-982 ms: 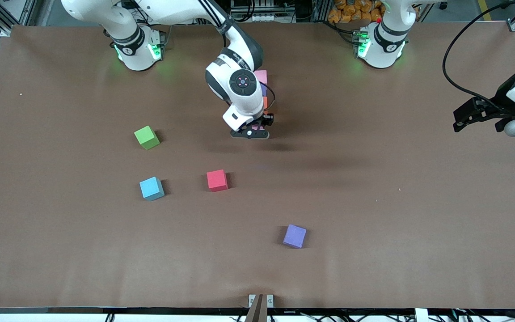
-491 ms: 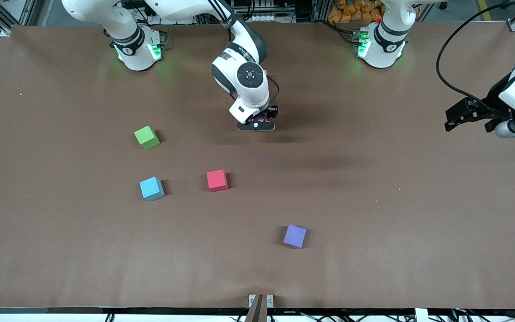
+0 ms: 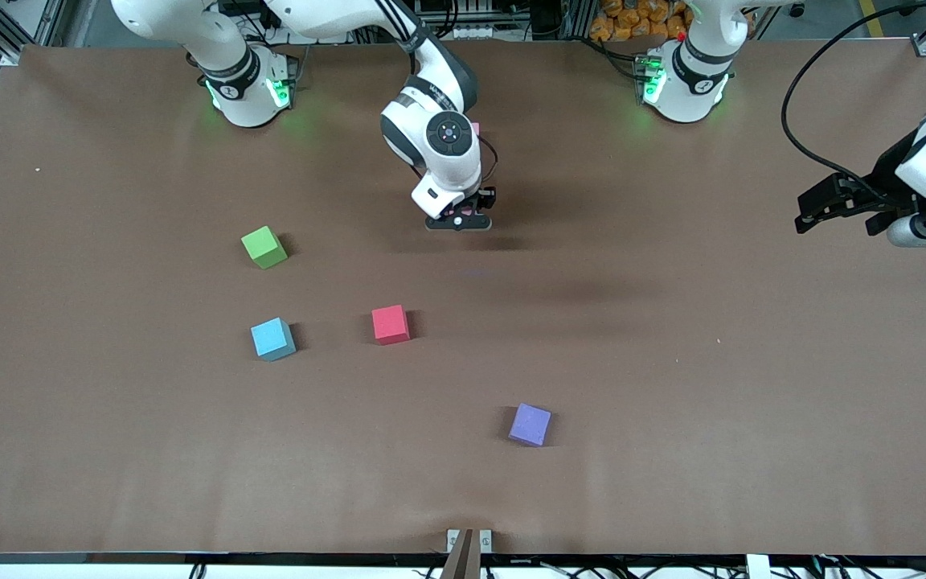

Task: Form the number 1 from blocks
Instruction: 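Lower the light pink block after the orange block with the right gripper, then open the right gripper and move it to the red block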

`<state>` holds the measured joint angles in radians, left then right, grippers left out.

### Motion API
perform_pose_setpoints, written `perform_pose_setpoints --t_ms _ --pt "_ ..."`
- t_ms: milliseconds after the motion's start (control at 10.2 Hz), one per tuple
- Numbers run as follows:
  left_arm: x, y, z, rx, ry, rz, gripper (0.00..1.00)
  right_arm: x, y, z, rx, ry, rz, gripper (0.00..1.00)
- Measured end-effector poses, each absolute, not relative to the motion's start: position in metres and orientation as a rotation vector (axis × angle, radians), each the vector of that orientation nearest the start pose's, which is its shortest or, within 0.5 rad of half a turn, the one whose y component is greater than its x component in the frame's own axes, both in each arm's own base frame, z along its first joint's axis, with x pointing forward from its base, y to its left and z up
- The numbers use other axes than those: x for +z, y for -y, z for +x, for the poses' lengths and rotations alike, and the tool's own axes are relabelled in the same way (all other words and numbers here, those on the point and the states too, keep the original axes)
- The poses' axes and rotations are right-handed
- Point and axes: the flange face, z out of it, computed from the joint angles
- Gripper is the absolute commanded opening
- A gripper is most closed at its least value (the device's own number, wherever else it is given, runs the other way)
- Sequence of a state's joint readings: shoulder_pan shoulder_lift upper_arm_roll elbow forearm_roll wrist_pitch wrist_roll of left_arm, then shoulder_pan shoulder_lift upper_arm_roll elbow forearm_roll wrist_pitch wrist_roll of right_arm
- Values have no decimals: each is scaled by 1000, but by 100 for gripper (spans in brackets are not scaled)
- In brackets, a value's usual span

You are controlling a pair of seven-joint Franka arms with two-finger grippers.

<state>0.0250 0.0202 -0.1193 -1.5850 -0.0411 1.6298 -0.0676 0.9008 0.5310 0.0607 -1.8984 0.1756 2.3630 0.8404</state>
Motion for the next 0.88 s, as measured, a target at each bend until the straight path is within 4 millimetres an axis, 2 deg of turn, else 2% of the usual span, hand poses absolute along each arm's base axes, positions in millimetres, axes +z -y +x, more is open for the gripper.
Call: perform_pose_setpoints --t_ms 98,196,688,884 --pt "612 64 562 -31 -59 -3186 100 214 -513 357 246 -25 -3091 44" --pt "612 67 562 -26 -69 -3186 100 212 -513 357 246 -26 -3092 99" --pt "611 66 562 -25 -66 -3186 100 212 -513 360 238 -31 -3088 100" --pt "611 65 562 -25 -63 -3186 100 228 -514 374 242 -40 -3091 100"
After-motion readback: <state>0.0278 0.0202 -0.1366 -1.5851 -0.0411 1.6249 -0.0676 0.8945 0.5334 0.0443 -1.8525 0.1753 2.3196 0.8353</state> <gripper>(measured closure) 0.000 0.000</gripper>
